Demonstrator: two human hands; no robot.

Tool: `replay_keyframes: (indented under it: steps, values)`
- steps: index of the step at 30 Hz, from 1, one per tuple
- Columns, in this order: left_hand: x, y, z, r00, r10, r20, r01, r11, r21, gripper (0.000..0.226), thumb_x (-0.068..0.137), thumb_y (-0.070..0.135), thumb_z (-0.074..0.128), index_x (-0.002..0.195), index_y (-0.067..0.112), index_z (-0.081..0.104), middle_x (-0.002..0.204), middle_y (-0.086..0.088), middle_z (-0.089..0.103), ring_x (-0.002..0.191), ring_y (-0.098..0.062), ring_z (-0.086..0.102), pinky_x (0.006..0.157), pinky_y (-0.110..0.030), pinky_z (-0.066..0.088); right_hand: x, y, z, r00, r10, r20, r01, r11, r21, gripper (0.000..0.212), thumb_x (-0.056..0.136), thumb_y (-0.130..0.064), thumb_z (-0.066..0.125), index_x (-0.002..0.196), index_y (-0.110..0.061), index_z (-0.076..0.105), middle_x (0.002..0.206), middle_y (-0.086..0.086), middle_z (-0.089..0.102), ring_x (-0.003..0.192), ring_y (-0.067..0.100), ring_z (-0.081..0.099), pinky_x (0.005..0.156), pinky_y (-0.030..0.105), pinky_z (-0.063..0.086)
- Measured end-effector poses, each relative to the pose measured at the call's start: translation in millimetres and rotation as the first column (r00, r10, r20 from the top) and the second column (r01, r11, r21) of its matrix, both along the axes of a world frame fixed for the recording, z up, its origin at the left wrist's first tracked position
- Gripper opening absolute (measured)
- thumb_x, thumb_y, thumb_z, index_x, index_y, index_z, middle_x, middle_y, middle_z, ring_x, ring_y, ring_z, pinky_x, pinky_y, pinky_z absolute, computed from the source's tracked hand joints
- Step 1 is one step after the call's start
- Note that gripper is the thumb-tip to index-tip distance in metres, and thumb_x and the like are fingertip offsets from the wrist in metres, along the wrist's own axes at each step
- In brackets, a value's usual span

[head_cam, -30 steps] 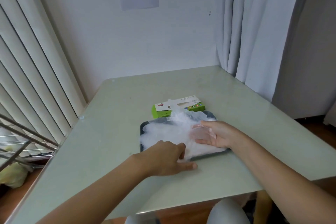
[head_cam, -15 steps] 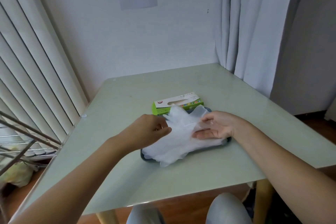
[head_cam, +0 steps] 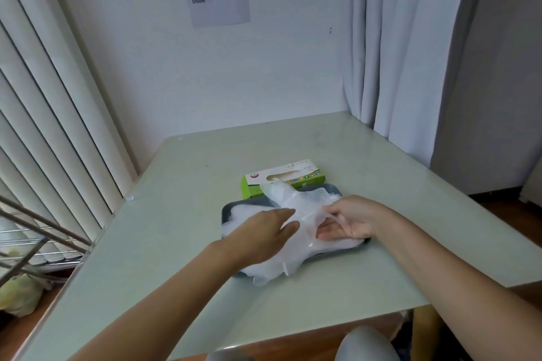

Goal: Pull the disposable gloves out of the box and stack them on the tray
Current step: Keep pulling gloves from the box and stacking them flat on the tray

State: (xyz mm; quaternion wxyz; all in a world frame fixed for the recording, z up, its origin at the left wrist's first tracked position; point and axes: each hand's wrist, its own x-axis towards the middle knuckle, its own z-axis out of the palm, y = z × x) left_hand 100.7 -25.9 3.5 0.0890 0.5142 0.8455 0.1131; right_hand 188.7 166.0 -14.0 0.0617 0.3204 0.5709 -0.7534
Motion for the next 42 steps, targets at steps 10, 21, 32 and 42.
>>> replay_keyframes:
  steps: [10,21,32,42]
  values:
    - [-3.5,30.0,-17.3,0.997,0.007,0.079,0.008,0.982,-0.191,0.069,0.102,0.049,0.024,0.154,0.011,-0.001,0.162,-0.004,-0.007,0.149,-0.017,-0.005,0.119,-0.033,0.0,7.0,4.9,-1.0,1.0,-0.026,-0.017,0.023,0.989,-0.144,0.02,0.097,-0.002,0.045,0.112,0.009,0.053,0.1,0.027,0.067,0.085,0.042,0.069,0.07,0.048,0.059]
    - [-20.2,18.5,-30.9,0.987,-0.151,-0.054,0.131,0.952,-0.276,0.079,0.098,0.057,0.029,0.154,0.014,-0.007,0.161,-0.004,-0.011,0.149,-0.017,-0.008,0.119,-0.034,-0.004,8.8,-5.7,3.5,0.983,0.007,0.183,-0.151,0.599,0.787,0.023,0.09,-0.025,0.059,0.071,-0.013,0.053,0.07,0.0,0.058,0.062,0.013,0.055,0.051,0.023,0.039]
    - [-31.5,2.8,-10.0,0.999,-0.001,0.047,0.016,0.946,-0.322,0.079,0.096,0.06,0.029,0.154,0.018,-0.005,0.162,0.0,-0.008,0.149,-0.016,-0.008,0.117,-0.03,-0.005,0.6,-8.3,0.8,0.954,0.023,0.3,-0.282,0.419,0.863,0.031,0.097,-0.022,0.036,0.078,-0.004,0.052,0.064,0.013,0.062,0.024,0.011,0.043,0.048,0.024,0.042]
    - [-30.3,1.4,-37.3,0.999,-0.045,-0.028,0.032,0.928,-0.371,0.092,0.087,0.075,0.031,0.151,0.031,-0.018,0.159,0.006,-0.022,0.146,-0.024,-0.022,0.115,-0.057,-0.007,2.4,-5.2,28.0,0.932,-0.204,0.299,-0.285,0.094,0.954,0.02,0.099,-0.024,0.041,0.096,-0.009,0.052,0.106,0.014,0.061,0.098,0.032,0.058,0.066,0.028,0.035]
